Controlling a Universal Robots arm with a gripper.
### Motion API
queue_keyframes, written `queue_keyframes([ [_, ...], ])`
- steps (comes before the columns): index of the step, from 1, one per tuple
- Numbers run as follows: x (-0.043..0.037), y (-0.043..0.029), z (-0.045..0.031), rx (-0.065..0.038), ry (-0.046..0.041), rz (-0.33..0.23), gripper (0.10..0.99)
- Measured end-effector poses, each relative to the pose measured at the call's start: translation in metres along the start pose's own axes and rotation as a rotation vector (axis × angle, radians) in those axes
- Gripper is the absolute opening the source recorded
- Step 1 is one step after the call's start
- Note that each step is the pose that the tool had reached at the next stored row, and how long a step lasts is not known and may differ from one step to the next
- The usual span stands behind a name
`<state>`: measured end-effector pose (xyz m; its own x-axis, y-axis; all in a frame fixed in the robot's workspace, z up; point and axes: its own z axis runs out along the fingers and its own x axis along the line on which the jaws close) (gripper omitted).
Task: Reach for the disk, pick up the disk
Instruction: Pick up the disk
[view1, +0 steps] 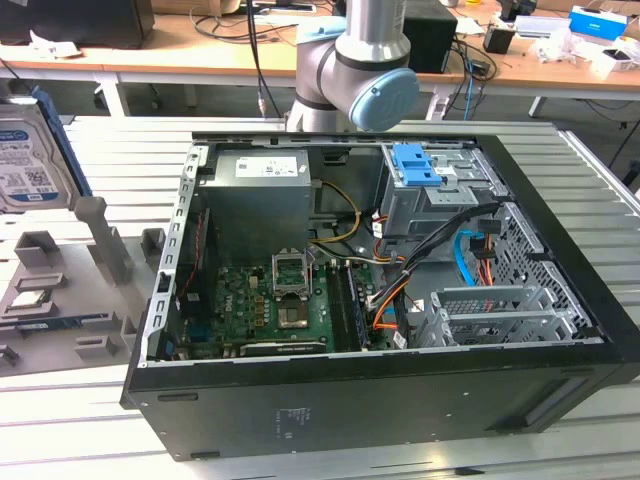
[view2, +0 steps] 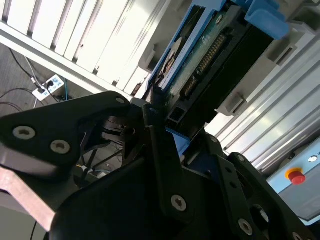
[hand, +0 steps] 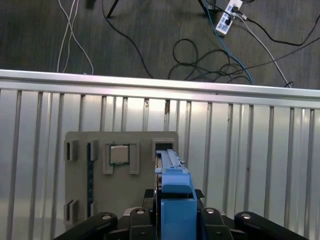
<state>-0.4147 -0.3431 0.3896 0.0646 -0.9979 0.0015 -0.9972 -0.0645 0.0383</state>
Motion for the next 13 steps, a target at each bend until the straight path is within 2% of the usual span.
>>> queue_keyframes([
  [13,0.0001,0.0004,-0.0220,0.000,0.0000,0.000,0.365],
])
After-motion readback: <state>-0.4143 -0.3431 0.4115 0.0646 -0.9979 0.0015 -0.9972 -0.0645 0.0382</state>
